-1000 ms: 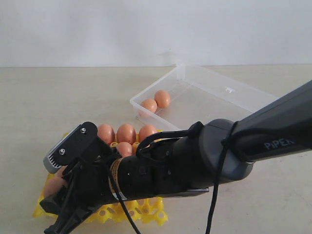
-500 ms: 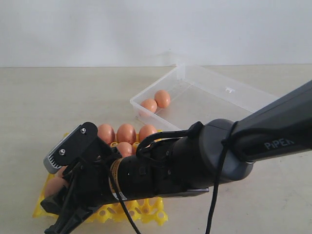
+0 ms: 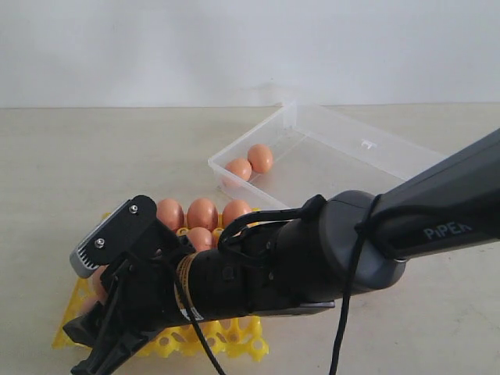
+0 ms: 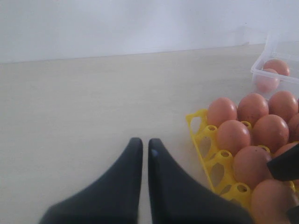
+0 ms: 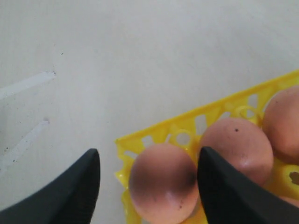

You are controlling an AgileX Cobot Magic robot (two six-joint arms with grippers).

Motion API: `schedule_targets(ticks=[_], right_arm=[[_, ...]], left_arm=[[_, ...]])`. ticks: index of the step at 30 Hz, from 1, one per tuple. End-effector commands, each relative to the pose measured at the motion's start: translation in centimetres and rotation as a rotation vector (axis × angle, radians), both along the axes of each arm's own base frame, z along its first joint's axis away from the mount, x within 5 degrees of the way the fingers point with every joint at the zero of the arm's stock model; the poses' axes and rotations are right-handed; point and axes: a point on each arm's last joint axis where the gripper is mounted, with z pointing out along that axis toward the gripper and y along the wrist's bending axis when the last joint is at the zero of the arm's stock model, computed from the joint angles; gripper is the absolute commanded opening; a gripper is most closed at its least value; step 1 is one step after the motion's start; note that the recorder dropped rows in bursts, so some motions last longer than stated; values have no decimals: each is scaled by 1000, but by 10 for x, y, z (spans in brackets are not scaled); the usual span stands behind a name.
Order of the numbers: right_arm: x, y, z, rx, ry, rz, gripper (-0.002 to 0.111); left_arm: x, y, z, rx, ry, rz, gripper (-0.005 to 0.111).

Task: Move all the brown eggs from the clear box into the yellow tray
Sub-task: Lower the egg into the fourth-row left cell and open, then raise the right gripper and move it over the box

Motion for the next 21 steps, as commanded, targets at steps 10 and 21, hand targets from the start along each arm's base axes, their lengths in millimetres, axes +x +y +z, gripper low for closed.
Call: schedule_targets(ticks=[10, 21], right_arm=[[0, -4, 53, 125, -46, -56, 22], [-3, -95, 138, -547, -415, -255, 0]], left_arm=[[0, 0, -1, 3, -3, -4, 4], [0, 0, -1, 3, -3, -4, 4]])
